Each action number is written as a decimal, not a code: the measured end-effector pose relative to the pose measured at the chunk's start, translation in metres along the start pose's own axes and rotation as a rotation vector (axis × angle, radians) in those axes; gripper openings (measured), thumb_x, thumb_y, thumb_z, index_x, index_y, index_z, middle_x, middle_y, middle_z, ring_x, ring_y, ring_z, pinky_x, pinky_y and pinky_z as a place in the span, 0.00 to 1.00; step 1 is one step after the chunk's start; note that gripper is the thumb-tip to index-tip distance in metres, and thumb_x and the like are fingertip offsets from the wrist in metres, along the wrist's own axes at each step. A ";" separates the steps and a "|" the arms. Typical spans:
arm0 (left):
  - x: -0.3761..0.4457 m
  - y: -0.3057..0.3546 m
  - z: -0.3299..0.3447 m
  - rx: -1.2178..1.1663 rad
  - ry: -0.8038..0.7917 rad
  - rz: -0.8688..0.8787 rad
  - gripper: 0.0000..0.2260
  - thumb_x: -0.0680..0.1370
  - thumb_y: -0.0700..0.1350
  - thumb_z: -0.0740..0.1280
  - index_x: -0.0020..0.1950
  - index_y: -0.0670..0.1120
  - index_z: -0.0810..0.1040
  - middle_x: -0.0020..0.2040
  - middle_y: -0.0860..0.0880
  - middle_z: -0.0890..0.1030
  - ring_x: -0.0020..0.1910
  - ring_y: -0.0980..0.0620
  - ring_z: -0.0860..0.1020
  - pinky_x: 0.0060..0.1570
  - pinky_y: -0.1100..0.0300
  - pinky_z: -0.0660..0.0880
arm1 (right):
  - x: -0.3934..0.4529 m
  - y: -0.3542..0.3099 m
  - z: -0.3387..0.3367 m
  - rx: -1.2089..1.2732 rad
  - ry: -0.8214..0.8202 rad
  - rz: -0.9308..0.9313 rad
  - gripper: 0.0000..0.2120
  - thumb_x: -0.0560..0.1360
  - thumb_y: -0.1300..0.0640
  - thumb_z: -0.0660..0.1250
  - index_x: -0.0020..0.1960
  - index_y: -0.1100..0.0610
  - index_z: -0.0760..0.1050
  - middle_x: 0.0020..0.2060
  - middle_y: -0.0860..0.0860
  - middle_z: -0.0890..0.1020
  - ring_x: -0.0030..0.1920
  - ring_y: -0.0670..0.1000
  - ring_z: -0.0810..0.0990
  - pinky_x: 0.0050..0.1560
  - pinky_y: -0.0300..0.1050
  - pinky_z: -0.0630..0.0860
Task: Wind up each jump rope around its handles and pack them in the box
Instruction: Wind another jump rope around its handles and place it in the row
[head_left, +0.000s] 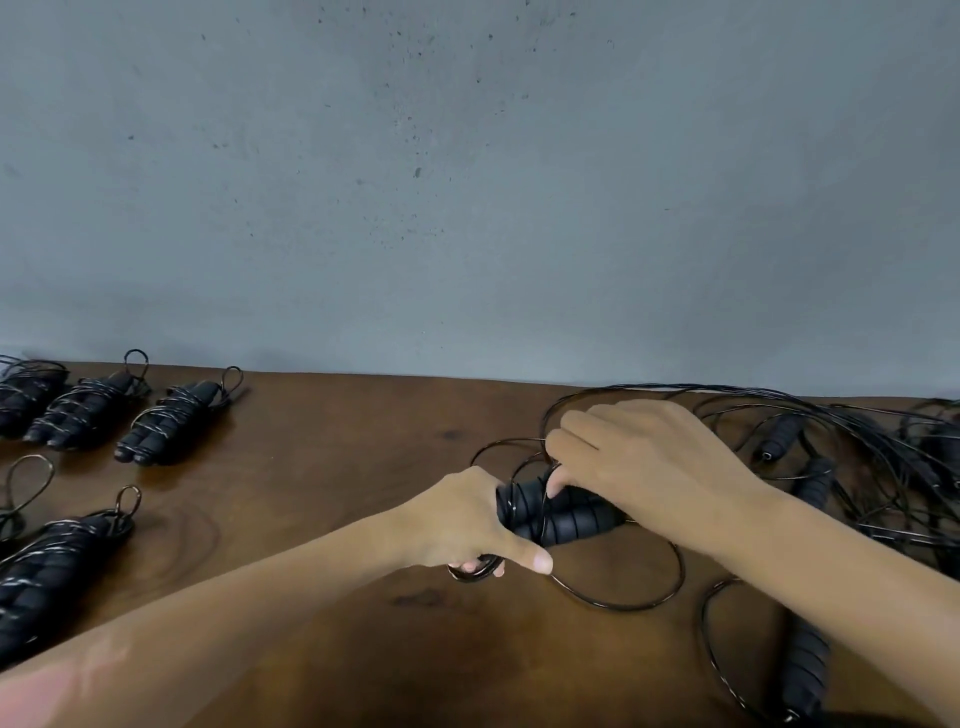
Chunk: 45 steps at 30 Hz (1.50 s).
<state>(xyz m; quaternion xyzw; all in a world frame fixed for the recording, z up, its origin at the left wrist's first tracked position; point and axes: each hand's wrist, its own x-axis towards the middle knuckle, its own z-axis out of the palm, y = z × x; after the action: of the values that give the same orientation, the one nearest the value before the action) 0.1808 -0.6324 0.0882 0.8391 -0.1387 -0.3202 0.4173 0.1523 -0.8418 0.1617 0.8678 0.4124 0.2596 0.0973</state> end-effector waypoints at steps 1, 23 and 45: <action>-0.001 0.003 0.002 0.056 0.004 0.005 0.23 0.69 0.53 0.82 0.51 0.36 0.82 0.36 0.38 0.83 0.24 0.51 0.72 0.28 0.62 0.69 | 0.003 0.003 -0.001 0.004 0.003 -0.009 0.17 0.68 0.55 0.81 0.37 0.54 0.71 0.30 0.49 0.68 0.28 0.52 0.63 0.29 0.44 0.55; -0.020 0.005 0.000 -0.244 -0.026 0.329 0.05 0.79 0.44 0.75 0.48 0.46 0.81 0.39 0.43 0.83 0.27 0.51 0.73 0.27 0.62 0.68 | -0.011 0.037 0.077 1.015 -0.383 0.638 0.05 0.77 0.59 0.69 0.44 0.52 0.77 0.40 0.45 0.79 0.41 0.43 0.76 0.49 0.44 0.79; -0.001 -0.029 -0.009 -0.830 0.256 0.107 0.24 0.78 0.57 0.71 0.61 0.38 0.78 0.43 0.39 0.81 0.29 0.50 0.70 0.26 0.63 0.64 | -0.028 -0.022 0.045 0.655 -0.245 0.619 0.11 0.83 0.44 0.59 0.60 0.41 0.78 0.41 0.38 0.80 0.44 0.41 0.80 0.45 0.43 0.79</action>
<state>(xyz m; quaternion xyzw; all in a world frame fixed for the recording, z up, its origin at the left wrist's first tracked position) 0.1854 -0.6085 0.0697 0.6249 0.0113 -0.2200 0.7490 0.1469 -0.8471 0.1043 0.9593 0.1798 0.0285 -0.2158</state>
